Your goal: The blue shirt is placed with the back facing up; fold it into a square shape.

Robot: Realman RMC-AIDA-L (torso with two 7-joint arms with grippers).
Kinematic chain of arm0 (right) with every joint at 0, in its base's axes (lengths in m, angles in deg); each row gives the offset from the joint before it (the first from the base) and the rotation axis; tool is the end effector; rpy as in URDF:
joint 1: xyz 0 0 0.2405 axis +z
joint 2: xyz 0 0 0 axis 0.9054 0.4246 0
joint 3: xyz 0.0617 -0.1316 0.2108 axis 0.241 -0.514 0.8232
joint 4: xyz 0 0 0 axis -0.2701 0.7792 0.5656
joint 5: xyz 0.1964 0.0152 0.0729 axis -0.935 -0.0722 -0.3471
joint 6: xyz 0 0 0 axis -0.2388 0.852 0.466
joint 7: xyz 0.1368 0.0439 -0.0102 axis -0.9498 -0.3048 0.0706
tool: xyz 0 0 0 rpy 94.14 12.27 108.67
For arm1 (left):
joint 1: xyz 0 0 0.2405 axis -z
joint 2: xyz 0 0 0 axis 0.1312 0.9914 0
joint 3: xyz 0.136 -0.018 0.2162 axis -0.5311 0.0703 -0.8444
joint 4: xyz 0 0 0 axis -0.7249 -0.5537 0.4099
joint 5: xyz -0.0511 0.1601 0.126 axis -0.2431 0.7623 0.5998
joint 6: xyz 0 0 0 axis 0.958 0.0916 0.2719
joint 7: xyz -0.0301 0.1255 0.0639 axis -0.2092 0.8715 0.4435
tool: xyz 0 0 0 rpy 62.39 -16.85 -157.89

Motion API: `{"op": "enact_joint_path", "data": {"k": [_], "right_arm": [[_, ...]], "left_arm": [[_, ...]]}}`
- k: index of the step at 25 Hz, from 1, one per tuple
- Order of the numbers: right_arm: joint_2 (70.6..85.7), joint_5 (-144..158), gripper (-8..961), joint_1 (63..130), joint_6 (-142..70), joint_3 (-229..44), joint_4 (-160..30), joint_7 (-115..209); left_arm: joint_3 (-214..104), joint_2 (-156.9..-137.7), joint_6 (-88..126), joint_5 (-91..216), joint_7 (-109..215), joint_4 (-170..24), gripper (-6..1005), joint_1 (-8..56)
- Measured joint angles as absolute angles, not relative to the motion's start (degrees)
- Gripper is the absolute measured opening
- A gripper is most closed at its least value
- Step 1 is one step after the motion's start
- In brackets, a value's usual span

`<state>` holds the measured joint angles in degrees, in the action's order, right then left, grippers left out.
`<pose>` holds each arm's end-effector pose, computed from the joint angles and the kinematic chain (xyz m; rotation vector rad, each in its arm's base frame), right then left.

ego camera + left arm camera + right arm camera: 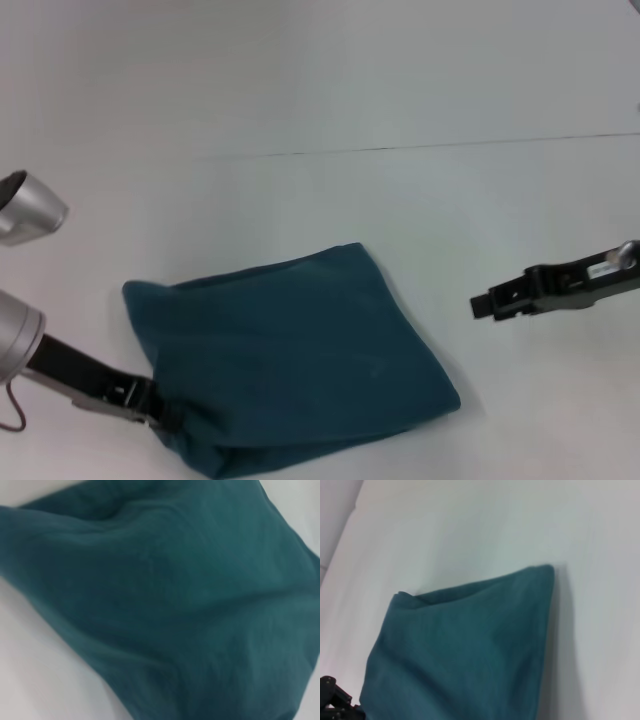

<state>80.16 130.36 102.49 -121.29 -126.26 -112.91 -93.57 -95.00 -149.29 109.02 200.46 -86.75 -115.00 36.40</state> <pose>0.2550 0.3634 0.0495 -2.3757 1.7552 0.1855 -0.2444 0.3482 0.0058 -2.5820 -1.7359 0.2511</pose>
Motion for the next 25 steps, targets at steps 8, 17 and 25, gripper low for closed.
{"op": "enact_joint_path", "data": {"k": [8,17,25], "right_arm": [[78.68,129.54,489,101.41,-121.91,-123.12,-112.94,-92.44],[78.44,129.54,868,101.81,-121.43,-122.86,-112.95,-92.68],[78.29,129.61,945,102.40,-121.16,-122.91,-112.95,-92.72]], "left_arm": [[-95.16,-147.96,104.07,203.39,-88.42,-114.94,31,38.13],[-93.84,-148.67,111.75,203.27,-88.82,-116.78,31,35.40],[-90.66,-149.11,113.77,203.21,-89.03,-118.08,32,34.83]]}}
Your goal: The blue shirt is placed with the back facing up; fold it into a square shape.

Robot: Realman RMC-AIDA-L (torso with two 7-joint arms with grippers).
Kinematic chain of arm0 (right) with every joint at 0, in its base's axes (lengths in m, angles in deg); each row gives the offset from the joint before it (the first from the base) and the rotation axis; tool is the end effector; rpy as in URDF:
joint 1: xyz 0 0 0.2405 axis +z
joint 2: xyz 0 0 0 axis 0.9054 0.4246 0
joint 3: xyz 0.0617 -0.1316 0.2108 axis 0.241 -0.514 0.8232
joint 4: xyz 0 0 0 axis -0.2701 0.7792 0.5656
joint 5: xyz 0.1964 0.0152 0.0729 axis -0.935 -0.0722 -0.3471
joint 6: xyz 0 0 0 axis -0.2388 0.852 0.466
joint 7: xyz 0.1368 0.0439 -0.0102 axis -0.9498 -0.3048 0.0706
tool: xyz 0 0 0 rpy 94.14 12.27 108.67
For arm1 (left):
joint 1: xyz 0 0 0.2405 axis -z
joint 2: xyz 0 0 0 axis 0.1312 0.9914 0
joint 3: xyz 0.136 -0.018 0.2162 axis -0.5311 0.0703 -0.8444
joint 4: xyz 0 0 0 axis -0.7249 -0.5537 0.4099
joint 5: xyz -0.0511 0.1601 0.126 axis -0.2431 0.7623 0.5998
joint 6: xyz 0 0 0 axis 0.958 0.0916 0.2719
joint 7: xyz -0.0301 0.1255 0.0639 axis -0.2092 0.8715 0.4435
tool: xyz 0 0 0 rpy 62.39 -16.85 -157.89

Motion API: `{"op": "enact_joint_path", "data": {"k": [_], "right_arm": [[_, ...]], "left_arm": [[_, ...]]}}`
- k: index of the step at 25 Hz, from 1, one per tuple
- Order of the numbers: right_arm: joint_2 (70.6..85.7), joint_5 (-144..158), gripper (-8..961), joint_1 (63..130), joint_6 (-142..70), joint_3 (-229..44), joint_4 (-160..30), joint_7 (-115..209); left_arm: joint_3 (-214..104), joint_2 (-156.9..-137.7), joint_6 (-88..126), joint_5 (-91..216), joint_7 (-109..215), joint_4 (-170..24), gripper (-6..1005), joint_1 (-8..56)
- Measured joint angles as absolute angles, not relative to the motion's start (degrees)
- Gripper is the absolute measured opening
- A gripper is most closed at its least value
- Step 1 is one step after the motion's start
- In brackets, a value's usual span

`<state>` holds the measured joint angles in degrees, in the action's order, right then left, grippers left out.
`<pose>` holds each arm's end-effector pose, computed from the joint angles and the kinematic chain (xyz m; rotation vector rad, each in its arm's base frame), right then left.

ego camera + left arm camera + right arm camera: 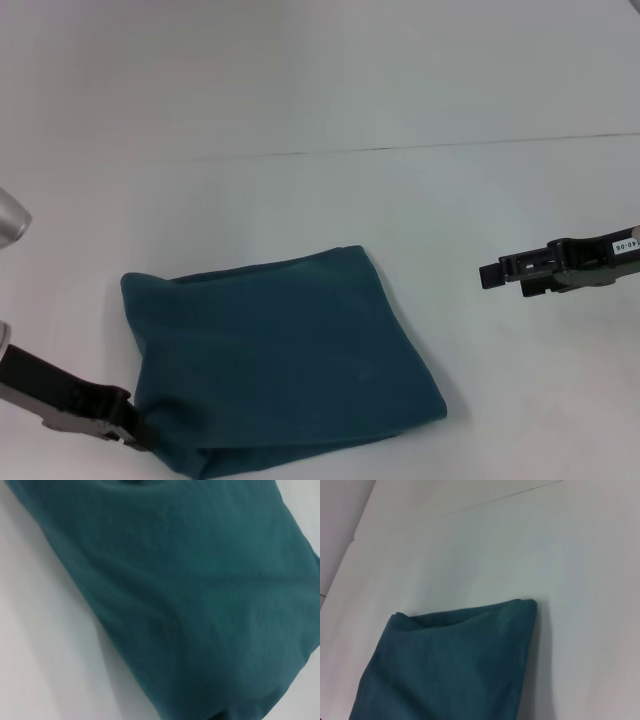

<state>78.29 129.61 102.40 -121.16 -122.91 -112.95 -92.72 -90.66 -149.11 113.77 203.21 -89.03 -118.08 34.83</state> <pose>0.2613 0.3691 0.0709 -2.3252 1.7333 0.2579 -0.2539 0.3380 0.0226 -2.5083 -1.8524 0.2430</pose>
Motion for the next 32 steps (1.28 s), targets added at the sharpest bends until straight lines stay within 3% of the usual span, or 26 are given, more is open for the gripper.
{"op": "enact_joint_path", "data": {"k": [4,14,18,26,28,32], "right_arm": [[78.15,129.62,945,102.41,-121.17,-122.84,-112.95,-92.71],[77.63,129.57,945,102.54,-121.14,-122.21,-112.99,-92.45],[77.57,129.36,945,102.57,-120.93,-122.13,-113.02,-92.11],[78.10,126.89,945,102.61,-120.79,-122.16,-113.12,-88.63],[78.13,126.56,944,102.61,-120.68,-122.14,-113.13,-88.22],[78.12,125.02,944,102.19,-120.60,-122.04,-113.19,-87.07]], "left_arm": [[-90.04,-149.01,114.65,203.18,-91.50,-118.70,32,34.59],[-84.57,-149.07,120.52,198.95,-89.63,-127.35,220,31.42],[-83.93,-149.96,120.40,190.81,-82.62,-129.19,371,29.47],[-83.14,-156.81,106.59,171.01,-45.96,-125.82,644,20.45],[-83.70,-156.88,105.35,168.71,-41.56,-123.94,659,19.51],[-84.00,-156.63,103.13,160.25,-24.62,-115.34,559,16.28]]}}
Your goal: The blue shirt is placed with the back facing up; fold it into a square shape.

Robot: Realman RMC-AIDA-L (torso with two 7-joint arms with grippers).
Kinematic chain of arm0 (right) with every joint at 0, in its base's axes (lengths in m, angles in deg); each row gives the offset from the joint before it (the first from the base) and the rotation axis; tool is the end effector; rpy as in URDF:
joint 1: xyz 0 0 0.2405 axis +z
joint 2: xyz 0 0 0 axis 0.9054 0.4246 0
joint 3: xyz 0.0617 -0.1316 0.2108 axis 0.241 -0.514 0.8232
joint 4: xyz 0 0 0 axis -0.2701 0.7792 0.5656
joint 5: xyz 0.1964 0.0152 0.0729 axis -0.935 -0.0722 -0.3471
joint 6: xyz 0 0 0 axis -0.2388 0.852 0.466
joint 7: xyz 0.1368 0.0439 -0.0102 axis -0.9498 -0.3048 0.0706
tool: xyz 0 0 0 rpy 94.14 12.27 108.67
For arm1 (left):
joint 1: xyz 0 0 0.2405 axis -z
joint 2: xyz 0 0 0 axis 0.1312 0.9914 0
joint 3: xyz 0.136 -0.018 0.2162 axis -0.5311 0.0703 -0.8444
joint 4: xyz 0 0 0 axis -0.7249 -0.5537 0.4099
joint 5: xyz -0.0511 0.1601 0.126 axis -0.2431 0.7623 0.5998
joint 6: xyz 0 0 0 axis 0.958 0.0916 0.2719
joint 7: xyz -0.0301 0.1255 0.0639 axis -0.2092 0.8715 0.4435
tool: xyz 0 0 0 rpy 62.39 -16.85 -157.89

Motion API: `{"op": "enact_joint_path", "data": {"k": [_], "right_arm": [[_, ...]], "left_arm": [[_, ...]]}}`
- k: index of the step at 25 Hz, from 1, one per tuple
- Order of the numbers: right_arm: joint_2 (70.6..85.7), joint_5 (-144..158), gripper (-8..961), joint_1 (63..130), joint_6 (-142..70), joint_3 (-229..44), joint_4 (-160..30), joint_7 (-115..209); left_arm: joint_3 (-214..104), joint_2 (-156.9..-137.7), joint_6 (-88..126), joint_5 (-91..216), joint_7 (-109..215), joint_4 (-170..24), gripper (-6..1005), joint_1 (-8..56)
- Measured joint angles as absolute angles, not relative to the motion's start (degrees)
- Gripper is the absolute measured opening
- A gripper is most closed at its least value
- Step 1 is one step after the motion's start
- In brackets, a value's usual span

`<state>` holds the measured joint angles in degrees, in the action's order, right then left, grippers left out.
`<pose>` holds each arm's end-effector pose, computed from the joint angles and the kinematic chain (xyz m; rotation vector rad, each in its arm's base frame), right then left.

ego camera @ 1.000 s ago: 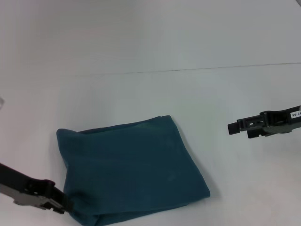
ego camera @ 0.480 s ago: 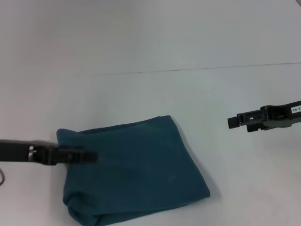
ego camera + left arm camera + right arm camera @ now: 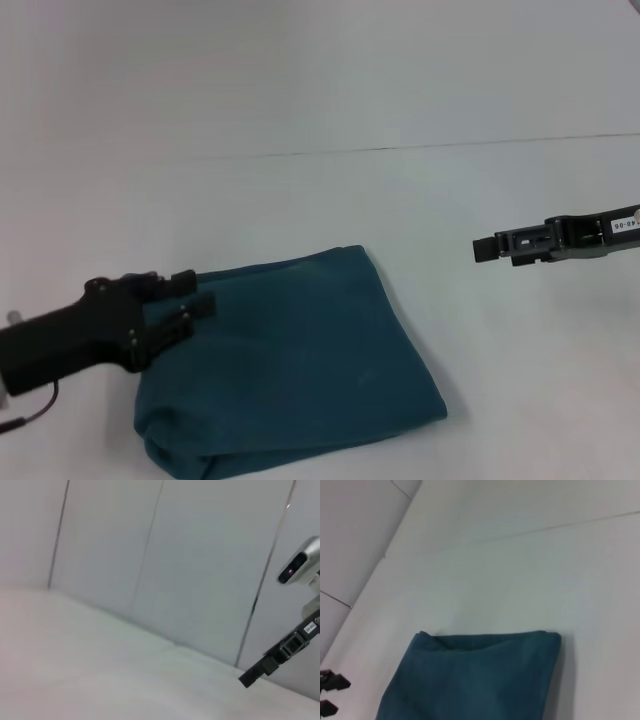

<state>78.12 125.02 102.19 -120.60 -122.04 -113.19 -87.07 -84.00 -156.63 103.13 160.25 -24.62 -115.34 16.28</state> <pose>0.2532 0.3742 0.0770 -2.3938 1.5940 0.3712 -0.2674 0.3072 0.0063 -2.5435 -0.6514 -0.8860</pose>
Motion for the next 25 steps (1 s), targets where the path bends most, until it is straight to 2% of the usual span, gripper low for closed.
{"op": "enact_joint_path", "data": {"k": [7,12,18,25], "right_arm": [[77.72,124.69,944,101.80,-120.54,-120.76,-113.81,-87.30],[77.65,124.69,944,102.11,-120.39,-120.62,-113.84,-87.42],[77.64,124.77,944,102.39,-120.17,-120.62,-113.85,-87.64],[77.66,124.85,944,102.16,-119.78,-120.65,-113.84,-87.69]], "left_arm": [[-84.37,-156.72,102.87,159.00,-14.23,-110.88,384,13.28],[-85.17,-156.81,102.52,160.56,-11.39,-109.69,181,12.19],[-86.32,-156.89,99.49,163.39,-10.86,-108.53,-6,12.28],[-87.48,-156.92,97.24,166.24,-13.03,-108.47,2,12.67]]}}
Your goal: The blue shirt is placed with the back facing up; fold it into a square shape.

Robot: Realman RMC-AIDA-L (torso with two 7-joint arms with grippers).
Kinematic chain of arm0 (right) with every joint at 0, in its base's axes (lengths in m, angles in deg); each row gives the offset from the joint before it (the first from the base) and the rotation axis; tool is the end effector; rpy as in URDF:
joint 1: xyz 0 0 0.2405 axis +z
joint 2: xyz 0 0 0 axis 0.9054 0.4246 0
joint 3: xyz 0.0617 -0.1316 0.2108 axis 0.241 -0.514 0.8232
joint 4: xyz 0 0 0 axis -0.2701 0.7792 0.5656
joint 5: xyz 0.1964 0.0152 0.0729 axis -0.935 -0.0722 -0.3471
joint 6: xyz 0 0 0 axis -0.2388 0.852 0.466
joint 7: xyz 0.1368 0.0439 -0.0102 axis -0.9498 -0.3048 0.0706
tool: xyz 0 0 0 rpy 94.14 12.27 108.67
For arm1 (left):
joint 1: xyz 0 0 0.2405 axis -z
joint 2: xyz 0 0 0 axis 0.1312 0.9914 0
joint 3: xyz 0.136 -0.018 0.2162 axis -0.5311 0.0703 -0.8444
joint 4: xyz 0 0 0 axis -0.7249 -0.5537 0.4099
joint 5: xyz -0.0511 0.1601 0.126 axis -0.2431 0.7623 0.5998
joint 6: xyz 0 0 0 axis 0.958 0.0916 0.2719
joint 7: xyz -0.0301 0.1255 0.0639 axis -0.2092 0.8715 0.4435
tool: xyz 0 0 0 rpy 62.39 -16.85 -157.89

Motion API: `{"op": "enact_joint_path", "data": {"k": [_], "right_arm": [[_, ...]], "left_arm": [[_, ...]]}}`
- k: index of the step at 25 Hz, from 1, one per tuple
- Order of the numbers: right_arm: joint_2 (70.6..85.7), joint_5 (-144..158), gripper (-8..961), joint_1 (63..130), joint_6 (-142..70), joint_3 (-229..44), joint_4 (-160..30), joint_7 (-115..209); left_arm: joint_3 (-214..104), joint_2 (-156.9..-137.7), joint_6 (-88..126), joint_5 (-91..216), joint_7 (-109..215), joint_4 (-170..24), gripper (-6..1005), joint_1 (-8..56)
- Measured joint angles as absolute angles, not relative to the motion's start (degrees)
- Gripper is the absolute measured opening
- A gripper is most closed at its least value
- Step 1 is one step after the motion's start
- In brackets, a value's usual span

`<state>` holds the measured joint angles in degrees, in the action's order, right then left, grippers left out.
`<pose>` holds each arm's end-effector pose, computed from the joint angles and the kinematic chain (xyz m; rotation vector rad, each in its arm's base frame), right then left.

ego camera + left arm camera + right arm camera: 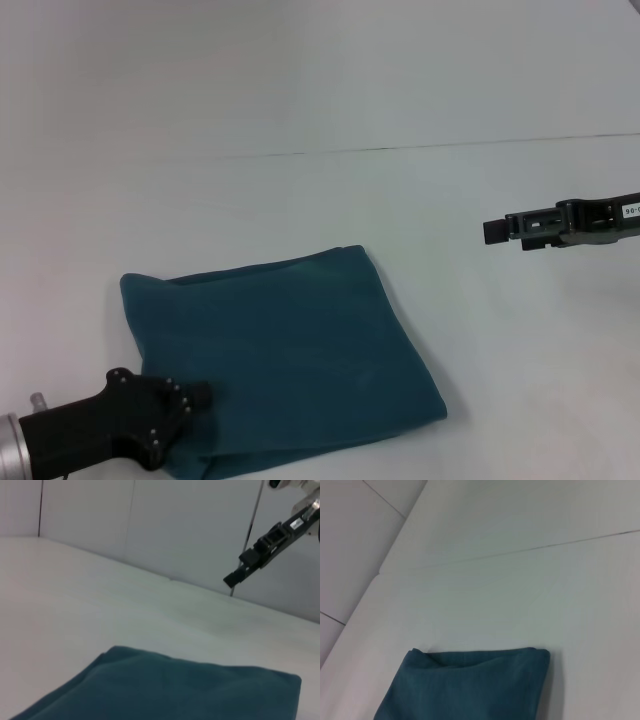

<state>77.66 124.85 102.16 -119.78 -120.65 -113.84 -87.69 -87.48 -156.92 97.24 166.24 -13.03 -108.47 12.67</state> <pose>0.2550 0.3781 0.0866 -2.3484 1.5882 0.4032 -0.3023 0.2753 -0.0352 -2.6327 -0.6246 -0.6641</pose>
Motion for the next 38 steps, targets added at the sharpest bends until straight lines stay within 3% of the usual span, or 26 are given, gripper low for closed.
{"op": "enact_joint_path", "data": {"k": [38], "right_arm": [[78.20,124.91,944,102.01,-119.17,-121.17,-113.58,-87.11]], "left_arm": [[-94.45,-156.58,85.95,169.94,-23.34,-110.63,20,15.60]]}}
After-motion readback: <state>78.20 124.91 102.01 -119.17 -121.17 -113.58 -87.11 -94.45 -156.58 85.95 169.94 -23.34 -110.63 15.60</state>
